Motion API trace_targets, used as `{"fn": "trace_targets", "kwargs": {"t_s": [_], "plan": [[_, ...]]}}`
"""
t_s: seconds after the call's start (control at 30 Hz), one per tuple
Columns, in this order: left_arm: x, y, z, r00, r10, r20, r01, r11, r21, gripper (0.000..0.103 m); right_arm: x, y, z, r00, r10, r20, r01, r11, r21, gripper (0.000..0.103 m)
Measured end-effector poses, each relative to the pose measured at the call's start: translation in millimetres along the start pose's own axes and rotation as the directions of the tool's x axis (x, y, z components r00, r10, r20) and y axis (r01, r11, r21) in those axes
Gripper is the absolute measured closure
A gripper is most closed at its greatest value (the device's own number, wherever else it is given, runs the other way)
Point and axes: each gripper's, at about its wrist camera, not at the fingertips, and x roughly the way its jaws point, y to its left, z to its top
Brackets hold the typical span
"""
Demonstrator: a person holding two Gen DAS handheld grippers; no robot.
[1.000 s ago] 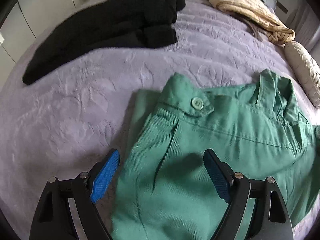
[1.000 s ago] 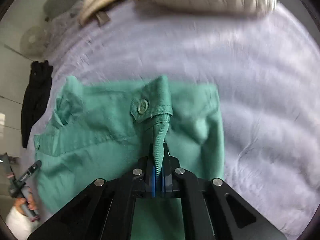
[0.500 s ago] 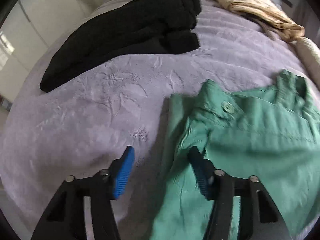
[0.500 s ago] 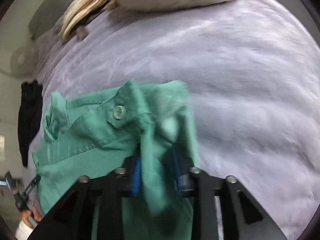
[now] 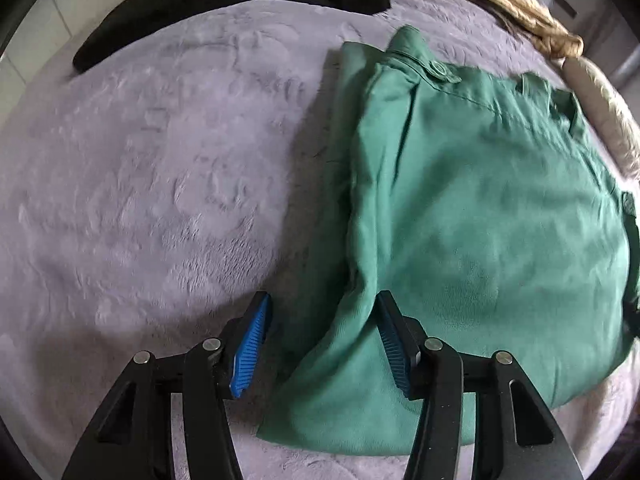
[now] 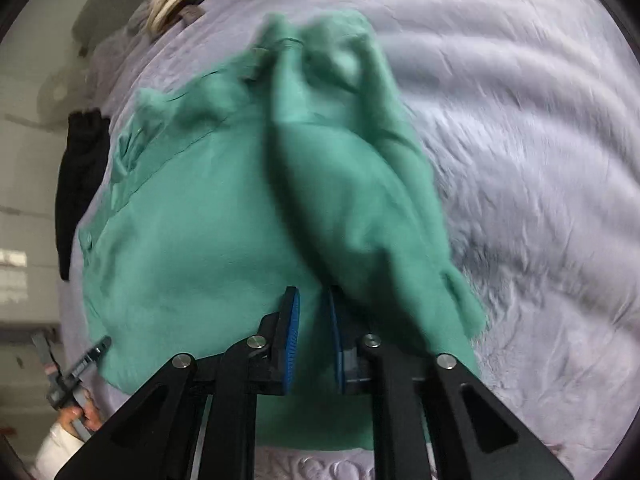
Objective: Fold large clothes
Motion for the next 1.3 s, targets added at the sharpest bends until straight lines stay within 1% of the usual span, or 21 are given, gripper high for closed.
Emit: {"fn": "trace_targets", "kwargs": {"t_s": [0.1, 0.17, 0.2, 0.3, 0.37, 0.43, 0.6, 0.67, 0.7, 0.73, 0.77, 0.8, 0.83, 0.9, 1.0, 1.1, 1.13, 1.17, 1.2, 1.23, 1.3], "plan": [[-6, 2, -3, 1.0, 0.01, 0.003, -0.01, 1.0, 0.02, 0.047, -10, -5, -5, 1.0, -0.023, 0.008, 0.023, 1.0, 0.005, 0.094], [-9, 7, -6, 1.0, 0.004, 0.002, -0.004, 1.0, 0.013, 0.047, -18, -7, -10, 0.999, -0.043, 0.007, 0.043, 0.999, 0.006, 0.094], [-11, 10, -8, 1.0, -0.001, 0.0, 0.001, 1.0, 0.006, 0.047, -14, -5, -8, 0.999, -0.048, 0.006, 0.048, 0.999, 0.011, 0.094], [-17, 17, -14, 1.0, -0.007, -0.006, 0.007, 1.0, -0.008, 0.047, -29, -23, -15, 0.998, -0.062, 0.004, 0.062, 0.997, 0.037, 0.094], [-23, 21, -19, 1.0, 0.005, -0.013, -0.005, 1.0, -0.01, 0.047, -30, -23, -22, 0.998, -0.063, 0.0, 0.063, 0.996, 0.065, 0.094], [-27, 26, -25, 1.0, 0.009, -0.022, -0.009, 1.0, -0.017, 0.047, -37, -25, -28, 0.998, -0.055, 0.006, 0.054, 0.994, 0.098, 0.089], [-41, 52, -43, 0.998, 0.034, -0.051, -0.037, 0.998, -0.053, 0.047, -50, -28, -47, 0.999, -0.047, -0.015, 0.049, 0.986, 0.161, 0.089], [-50, 62, -55, 0.997, 0.045, -0.061, -0.048, 0.997, -0.064, 0.047, -56, -25, -57, 0.999, -0.038, -0.025, 0.042, 0.983, 0.177, 0.088], [-55, 65, -61, 0.996, 0.054, -0.065, -0.058, 0.996, -0.063, 0.047, -58, -23, -61, 0.999, -0.037, -0.026, 0.041, 0.983, 0.18, 0.086], [-59, 67, -65, 0.996, 0.058, -0.068, -0.062, 0.996, -0.059, 0.047, -63, -19, -68, 0.999, -0.038, -0.023, 0.042, 0.981, 0.19, 0.077], [-64, 69, -70, 0.996, 0.056, -0.068, -0.06, 0.997, -0.055, 0.047, -64, -15, -72, 0.999, -0.039, -0.019, 0.042, 0.98, 0.197, 0.059], [-70, 71, -77, 0.997, 0.05, -0.066, -0.054, 0.997, -0.051, 0.047, -66, -11, -76, 0.999, -0.039, -0.014, 0.041, 0.978, 0.202, 0.05], [-76, 73, -80, 0.997, 0.046, -0.065, -0.049, 0.998, -0.05, 0.047, -68, -7, -81, 0.999, -0.036, -0.01, 0.037, 0.978, 0.204, 0.043], [-86, 76, -89, 0.997, 0.035, -0.064, -0.038, 0.998, -0.046, 0.047, -71, 2, -91, 1.0, -0.021, -0.017, 0.024, 0.979, 0.202, 0.043], [-100, 85, -104, 0.996, 0.037, -0.079, -0.04, 0.998, -0.039, 0.047, -73, 18, -104, 0.999, -0.009, -0.037, 0.016, 0.98, 0.196, 0.043], [-117, 89, -117, 0.996, 0.026, -0.081, -0.029, 0.999, -0.035, 0.047, -74, 36, -116, 0.999, 0.001, -0.05, 0.009, 0.981, 0.192, 0.038], [-120, 91, -119, 0.996, 0.025, -0.081, -0.028, 0.999, -0.033, 0.041, -74, 43, -120, 0.999, 0.002, -0.054, 0.009, 0.982, 0.187, 0.037], [-125, 93, -122, 0.997, 0.024, -0.079, -0.027, 0.999, -0.033, 0.014, -75, 48, -123, 0.998, 0.002, -0.057, 0.009, 0.983, 0.182, 0.037], [-132, 98, -128, 0.998, 0.031, -0.061, -0.033, 0.999, -0.037, 0.0, -75, 53, -125, 0.998, 0.004, -0.059, 0.007, 0.984, 0.176, 0.036], [-137, 96, -129, 0.998, 0.044, -0.036, -0.046, 0.998, -0.038, 0.0, -75, 59, -128, 0.998, 0.007, -0.06, 0.004, 0.986, 0.169, 0.035], [-145, 102, -136, 0.998, 0.05, -0.03, -0.051, 0.998, -0.021, 0.0, -75, 72, -133, 0.998, 0.013, -0.063, -0.004, 0.988, 0.152, 0.035]]}}
